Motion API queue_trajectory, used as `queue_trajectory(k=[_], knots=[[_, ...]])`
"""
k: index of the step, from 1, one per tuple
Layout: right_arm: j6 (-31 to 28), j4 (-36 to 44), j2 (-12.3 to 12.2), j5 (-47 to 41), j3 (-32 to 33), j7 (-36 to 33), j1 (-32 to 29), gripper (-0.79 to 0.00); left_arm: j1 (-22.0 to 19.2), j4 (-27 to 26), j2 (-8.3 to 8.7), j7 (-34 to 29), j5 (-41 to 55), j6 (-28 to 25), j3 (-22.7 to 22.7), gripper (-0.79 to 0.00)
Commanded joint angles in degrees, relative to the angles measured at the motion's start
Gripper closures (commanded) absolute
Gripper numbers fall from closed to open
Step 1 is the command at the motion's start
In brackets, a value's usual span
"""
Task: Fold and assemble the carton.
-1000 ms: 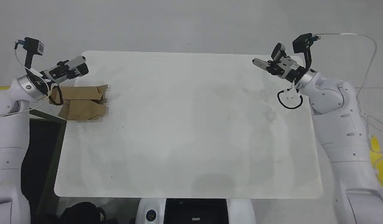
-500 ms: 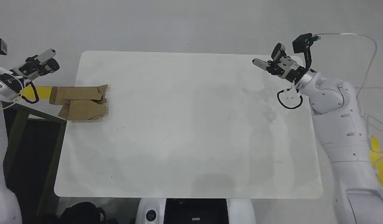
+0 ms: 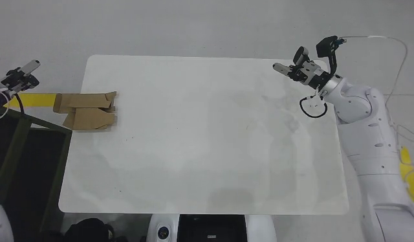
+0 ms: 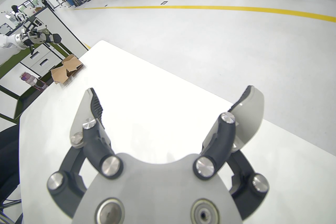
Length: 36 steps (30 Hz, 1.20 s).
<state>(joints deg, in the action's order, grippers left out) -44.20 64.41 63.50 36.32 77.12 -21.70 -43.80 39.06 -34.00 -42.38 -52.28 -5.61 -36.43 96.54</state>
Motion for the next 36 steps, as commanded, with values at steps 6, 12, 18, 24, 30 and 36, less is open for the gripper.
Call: queue_trajectory(k=[6, 12, 18, 24, 30, 36], knots=[[0.0, 0.0, 0.0, 0.0, 0.0, 0.0, 0.0, -0.785, -1.9, 4.6, 0.79, 7.0, -9.2, 1.1, -2.0, -0.785], [0.0, 0.0, 0.0, 0.0, 0.0, 0.0, 0.0, -0.785, -3.1, 6.7, 0.45, 6.8, -13.8, 1.5, -5.4, -0.785], [0.0, 0.0, 0.0, 0.0, 0.0, 0.0, 0.0, -0.785, -4.7, 9.6, -0.30, 3.8, -14.6, 4.1, -8.0, -0.785], [0.0, 0.0, 0.0, 0.0, 0.0, 0.0, 0.0, -0.785, -5.7, 11.6, -1.10, 1.0, -15.7, 5.3, -10.7, -0.785], [0.0, 0.0, 0.0, 0.0, 0.0, 0.0, 0.0, -0.785, -6.6, 13.8, -1.69, -0.3, -15.0, 5.4, -12.0, -0.785], [0.0, 0.0, 0.0, 0.0, 0.0, 0.0, 0.0, -0.785, -7.3, 15.8, -2.04, -1.3, -12.8, 5.3, -12.2, -0.376]])
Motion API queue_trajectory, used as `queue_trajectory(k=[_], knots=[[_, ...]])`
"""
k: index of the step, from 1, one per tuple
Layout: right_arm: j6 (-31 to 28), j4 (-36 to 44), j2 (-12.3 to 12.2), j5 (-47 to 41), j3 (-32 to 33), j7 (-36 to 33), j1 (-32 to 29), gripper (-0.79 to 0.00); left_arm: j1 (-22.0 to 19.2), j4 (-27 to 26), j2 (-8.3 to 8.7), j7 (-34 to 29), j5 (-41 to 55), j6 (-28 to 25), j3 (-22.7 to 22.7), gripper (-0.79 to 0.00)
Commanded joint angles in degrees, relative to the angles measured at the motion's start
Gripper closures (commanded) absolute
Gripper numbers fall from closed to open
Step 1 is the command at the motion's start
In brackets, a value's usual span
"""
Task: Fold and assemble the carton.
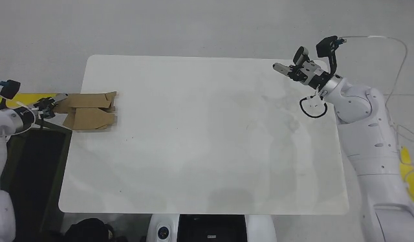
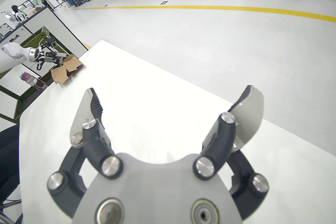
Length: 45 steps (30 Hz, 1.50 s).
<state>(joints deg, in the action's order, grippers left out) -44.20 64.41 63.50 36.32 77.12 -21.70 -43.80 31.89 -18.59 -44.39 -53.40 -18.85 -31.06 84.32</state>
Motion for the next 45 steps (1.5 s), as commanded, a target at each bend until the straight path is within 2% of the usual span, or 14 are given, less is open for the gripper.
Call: queue_trajectory(k=[1, 6, 8, 20, 24, 28, 32, 37, 42, 45], knots=[[0.0, 0.0, 0.0, 0.0, 0.0, 0.0, 0.0, -0.785, -0.2, 0.5, 0.00, -0.2, 0.3, -0.2, -0.1, -0.339], [0.0, 0.0, 0.0, 0.0, 0.0, 0.0, 0.0, -0.785, -0.6, 1.7, -0.11, -1.3, 2.6, -0.4, 0.1, -0.114], [0.0, 0.0, 0.0, 0.0, 0.0, 0.0, 0.0, -0.785, -0.8, 2.1, -0.18, -2.0, 4.1, -0.6, 0.4, 0.000], [0.0, 0.0, 0.0, 0.0, 0.0, 0.0, 0.0, -0.785, -2.5, 1.1, 0.24, -5.7, 15.3, -3.3, 4.0, 0.000], [0.0, 0.0, 0.0, 0.0, 0.0, 0.0, 0.0, -0.785, -2.8, -0.9, 0.27, -6.6, 21.3, -5.8, 5.8, 0.000], [0.0, 0.0, 0.0, 0.0, 0.0, 0.0, 0.0, -0.785, -2.2, -4.1, -0.38, -9.2, 27.5, -6.2, 6.5, 0.000], [0.0, 0.0, 0.0, 0.0, 0.0, 0.0, 0.0, -0.785, -0.6, -9.2, -1.73, -12.1, 34.4, -5.6, 6.0, 0.000], [0.0, 0.0, 0.0, 0.0, 0.0, 0.0, 0.0, -0.785, 3.0, -18.8, -3.50, -15.5, 40.8, -3.8, 3.2, 0.000], [0.0, 0.0, 0.0, 0.0, 0.0, 0.0, 0.0, -0.785, 5.7, -29.1, -4.49, -16.3, 41.7, -3.5, -0.3, 0.000], [0.0, 0.0, 0.0, 0.0, 0.0, 0.0, 0.0, -0.785, 5.5, -33.6, -4.98, -16.1, 41.7, -3.1, -2.3, 0.000]])
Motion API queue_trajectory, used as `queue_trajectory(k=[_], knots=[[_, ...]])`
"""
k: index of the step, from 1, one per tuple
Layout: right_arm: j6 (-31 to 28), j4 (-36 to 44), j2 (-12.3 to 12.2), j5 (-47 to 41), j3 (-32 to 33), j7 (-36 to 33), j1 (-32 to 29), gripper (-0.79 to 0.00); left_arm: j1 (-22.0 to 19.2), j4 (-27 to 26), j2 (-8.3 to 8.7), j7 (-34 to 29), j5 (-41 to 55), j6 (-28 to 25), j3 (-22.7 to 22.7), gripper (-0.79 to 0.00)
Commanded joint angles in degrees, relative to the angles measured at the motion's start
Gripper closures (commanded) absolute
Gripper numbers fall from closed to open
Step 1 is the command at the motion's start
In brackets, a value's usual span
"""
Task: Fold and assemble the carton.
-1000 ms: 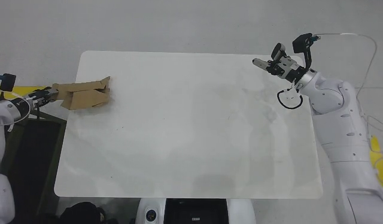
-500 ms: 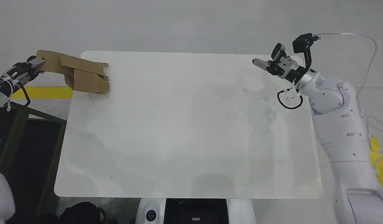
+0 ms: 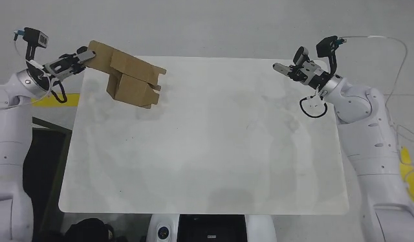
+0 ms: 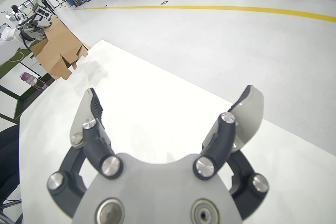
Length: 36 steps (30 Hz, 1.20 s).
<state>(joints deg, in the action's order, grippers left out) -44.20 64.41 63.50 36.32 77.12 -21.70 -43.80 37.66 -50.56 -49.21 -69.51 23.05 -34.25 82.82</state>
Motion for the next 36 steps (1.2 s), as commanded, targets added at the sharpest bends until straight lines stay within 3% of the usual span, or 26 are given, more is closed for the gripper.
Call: queue_trajectory(k=[1, 13, 19, 26, 36], knots=[[0.0, 0.0, 0.0, 0.0, 0.0, 0.0, 0.0, -0.785, -0.6, -2.8, -0.30, 0.0, -0.6, 0.1, -1.5, 0.000], [0.0, 0.0, 0.0, 0.0, 0.0, 0.0, 0.0, -0.785, -11.0, -9.7, -3.31, -2.0, -2.7, 1.4, -13.5, 0.000], [0.0, 0.0, 0.0, 0.0, 0.0, 0.0, 0.0, -0.785, -14.3, -10.2, -5.28, -3.8, -0.4, 3.3, -20.3, 0.000], [0.0, 0.0, 0.0, 0.0, 0.0, 0.0, 0.0, -0.785, -13.8, -10.8, -7.37, -3.7, 4.4, 3.2, -26.1, 0.000], [0.0, 0.0, 0.0, 0.0, 0.0, 0.0, 0.0, -0.785, -9.7, -13.0, -7.68, -3.7, 6.6, 3.1, -28.1, 0.000]])
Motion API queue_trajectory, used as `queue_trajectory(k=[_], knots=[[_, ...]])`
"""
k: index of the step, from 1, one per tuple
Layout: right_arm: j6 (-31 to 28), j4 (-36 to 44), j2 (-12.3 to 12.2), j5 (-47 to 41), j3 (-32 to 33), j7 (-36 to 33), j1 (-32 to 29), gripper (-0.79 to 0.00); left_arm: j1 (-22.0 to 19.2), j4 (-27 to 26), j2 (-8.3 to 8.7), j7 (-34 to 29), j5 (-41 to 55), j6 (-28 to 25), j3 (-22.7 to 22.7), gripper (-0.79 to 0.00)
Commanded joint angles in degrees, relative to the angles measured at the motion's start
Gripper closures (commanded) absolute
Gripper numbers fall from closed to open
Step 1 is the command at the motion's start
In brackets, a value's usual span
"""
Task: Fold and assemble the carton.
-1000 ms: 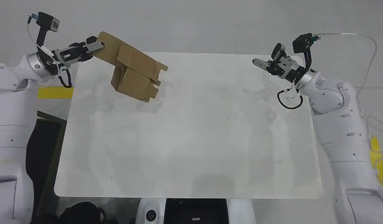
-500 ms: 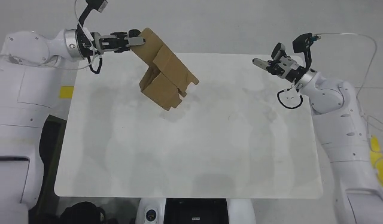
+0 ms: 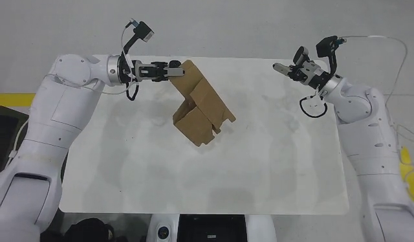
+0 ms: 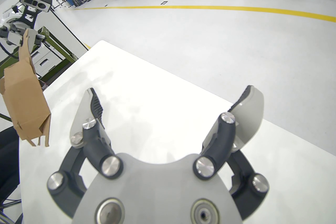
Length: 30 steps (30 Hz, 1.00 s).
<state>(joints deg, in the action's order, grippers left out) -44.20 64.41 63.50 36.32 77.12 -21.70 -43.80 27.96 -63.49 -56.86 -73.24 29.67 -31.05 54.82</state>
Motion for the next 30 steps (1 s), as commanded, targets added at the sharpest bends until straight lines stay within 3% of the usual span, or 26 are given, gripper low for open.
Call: queue_trajectory(k=[1, 9, 21, 30], knots=[[0.0, 0.0, 0.0, 0.0, 0.0, 0.0, 0.0, -0.785, 0.1, -0.3, -0.09, 0.0, 0.4, 0.0, -0.2, 0.000], [-0.6, 1.1, 0.1, -2.7, -0.9, -1.0, -1.5, -0.785, 1.2, -2.0, -0.07, -0.9, 0.7, 0.8, -1.8, 0.000], [-8.7, -1.1, 1.4, -25.1, -12.5, -22.4, 3.4, -0.785, 1.1, -3.2, 0.11, -1.3, -0.1, 1.3, -4.7, 0.000], [-8.8, -2.3, 3.1, -40.6, -24.5, -29.6, 8.5, -0.785, 1.1, -3.5, 0.41, -1.8, 2.5, 1.8, -6.3, 0.000]])
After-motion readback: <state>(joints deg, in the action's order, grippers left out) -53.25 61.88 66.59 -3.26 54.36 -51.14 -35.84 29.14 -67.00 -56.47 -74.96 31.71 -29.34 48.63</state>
